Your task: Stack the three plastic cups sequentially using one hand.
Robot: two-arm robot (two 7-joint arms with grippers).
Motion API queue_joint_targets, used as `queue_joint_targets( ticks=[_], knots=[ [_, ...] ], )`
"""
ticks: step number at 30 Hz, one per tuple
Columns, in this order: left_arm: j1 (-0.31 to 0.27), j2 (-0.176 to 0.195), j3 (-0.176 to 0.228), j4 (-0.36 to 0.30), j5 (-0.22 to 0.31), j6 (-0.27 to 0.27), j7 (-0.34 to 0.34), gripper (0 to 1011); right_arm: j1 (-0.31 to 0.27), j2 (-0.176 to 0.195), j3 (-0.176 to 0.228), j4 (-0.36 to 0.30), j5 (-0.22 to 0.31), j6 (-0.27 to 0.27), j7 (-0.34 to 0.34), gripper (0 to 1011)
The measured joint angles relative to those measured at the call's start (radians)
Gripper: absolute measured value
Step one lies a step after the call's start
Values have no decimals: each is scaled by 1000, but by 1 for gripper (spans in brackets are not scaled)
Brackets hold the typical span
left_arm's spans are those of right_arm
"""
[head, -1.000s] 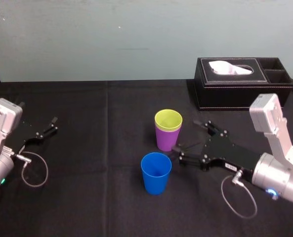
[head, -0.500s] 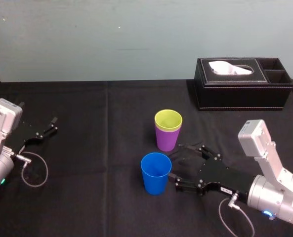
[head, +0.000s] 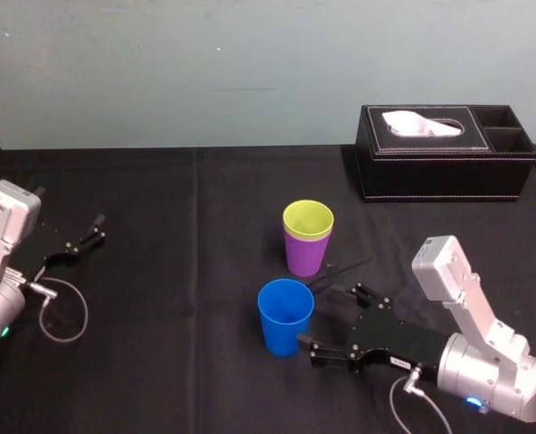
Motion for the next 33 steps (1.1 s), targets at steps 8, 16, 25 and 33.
queue_joint_targets(
  ticks=[8,16,25,33],
  knots=[
    [0,0,0,0,0,0,0,1010,12,-15,-13,24,-12,0,-1,1003],
    [0,0,0,0,0,0,0,1010,34,-35,-30,45,-25,3,1,1002],
    [0,0,0,0,0,0,0,1010,63,-62,-44,82,-32,6,2,1003],
    [0,0,0,0,0,0,0,1010,88,-79,-58,104,-36,12,10,1003]
  ],
)
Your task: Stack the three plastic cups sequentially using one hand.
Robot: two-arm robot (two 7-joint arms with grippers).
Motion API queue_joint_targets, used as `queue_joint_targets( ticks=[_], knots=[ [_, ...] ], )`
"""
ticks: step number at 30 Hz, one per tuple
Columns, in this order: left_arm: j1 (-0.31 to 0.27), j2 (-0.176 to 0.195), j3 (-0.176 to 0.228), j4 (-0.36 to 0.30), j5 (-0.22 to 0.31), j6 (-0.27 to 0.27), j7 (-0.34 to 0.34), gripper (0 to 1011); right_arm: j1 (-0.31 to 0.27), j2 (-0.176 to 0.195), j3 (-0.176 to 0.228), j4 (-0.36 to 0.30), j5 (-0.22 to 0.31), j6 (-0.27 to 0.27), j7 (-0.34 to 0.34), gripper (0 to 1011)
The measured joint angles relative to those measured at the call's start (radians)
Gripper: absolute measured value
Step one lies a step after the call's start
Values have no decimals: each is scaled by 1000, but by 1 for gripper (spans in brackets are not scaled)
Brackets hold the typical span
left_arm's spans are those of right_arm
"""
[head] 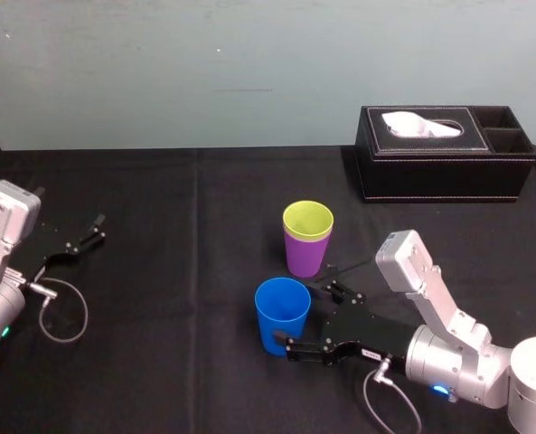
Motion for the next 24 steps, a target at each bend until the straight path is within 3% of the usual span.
queue_joint_targets(
  ticks=[24],
  knots=[
    [0,0,0,0,0,0,0,1010,41,-37,-33,37,-11,9,1,1003]
  ],
)
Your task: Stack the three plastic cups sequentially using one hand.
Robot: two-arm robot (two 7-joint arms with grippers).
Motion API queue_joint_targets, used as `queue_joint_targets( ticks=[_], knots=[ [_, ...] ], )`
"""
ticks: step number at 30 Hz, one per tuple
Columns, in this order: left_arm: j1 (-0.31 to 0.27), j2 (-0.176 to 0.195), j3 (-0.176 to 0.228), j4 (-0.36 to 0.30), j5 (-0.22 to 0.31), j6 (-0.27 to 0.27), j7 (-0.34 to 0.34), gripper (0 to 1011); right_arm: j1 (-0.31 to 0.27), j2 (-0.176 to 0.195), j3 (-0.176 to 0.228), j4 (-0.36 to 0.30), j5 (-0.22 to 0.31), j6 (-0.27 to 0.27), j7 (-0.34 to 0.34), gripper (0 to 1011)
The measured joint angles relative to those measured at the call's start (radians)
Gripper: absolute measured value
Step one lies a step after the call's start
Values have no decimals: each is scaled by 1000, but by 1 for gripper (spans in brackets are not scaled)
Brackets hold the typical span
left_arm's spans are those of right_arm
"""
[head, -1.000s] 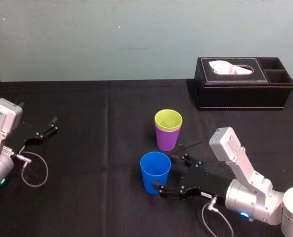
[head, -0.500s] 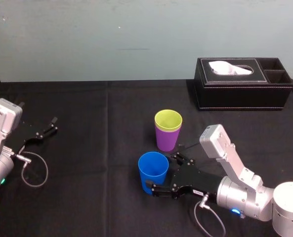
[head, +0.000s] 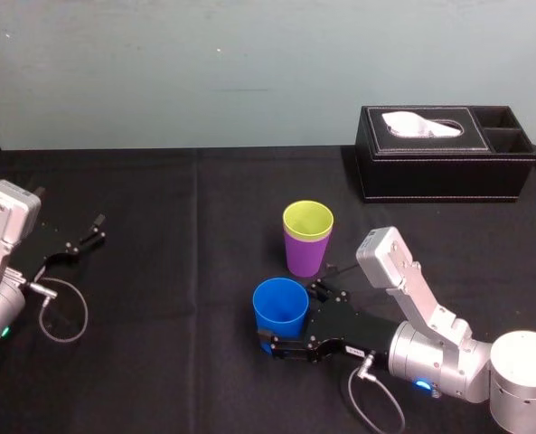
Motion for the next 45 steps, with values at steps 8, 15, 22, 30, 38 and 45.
queue_joint_targets(
  ticks=[8,15,22,30,38,45],
  knots=[
    [0,0,0,0,0,0,0,1010,-1,1,1,-1,0,0,0,987],
    [0,0,0,0,0,0,0,1010,-2,2,2,-2,1,0,0,837],
    [0,0,0,0,0,0,0,1010,-2,2,2,-3,1,-1,0,736],
    [0,0,0,0,0,0,0,1010,-3,3,3,-4,1,-1,0,718],
    [0,0,0,0,0,0,0,1010,-3,3,3,-4,1,-1,-1,719],
    [0,0,0,0,0,0,0,1010,-6,3,4,-8,1,-1,-6,718]
  ],
)
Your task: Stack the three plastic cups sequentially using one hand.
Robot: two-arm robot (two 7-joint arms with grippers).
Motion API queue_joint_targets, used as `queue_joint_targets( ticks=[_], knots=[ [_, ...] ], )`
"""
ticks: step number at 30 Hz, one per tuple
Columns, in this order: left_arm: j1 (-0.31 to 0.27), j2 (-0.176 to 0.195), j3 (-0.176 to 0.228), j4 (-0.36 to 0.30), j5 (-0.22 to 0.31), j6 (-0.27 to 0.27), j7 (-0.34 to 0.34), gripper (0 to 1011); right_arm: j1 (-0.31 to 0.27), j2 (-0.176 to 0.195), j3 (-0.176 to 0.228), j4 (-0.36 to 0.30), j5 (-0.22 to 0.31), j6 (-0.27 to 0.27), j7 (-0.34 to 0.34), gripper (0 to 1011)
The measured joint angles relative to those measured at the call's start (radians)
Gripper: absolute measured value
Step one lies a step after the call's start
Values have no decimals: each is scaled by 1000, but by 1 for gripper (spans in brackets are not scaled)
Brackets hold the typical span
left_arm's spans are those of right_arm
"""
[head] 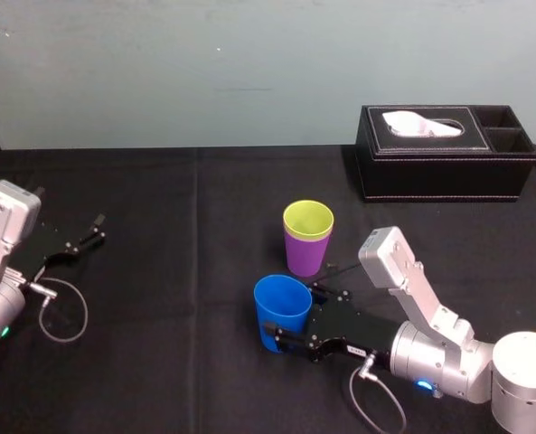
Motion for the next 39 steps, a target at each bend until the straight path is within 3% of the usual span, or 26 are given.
queue_joint_targets(
  ticks=[6,23,32,39],
  knots=[
    [0,0,0,0,0,0,0,1010,-21,11,16,-38,3,6,-19,718],
    [0,0,0,0,0,0,0,1010,-63,68,110,-231,40,89,-80,718],
    [0,0,0,0,0,0,0,1010,-23,66,134,-247,45,120,-99,718],
    [0,0,0,0,0,0,0,1010,36,46,132,-208,41,149,-105,718]
  ],
)
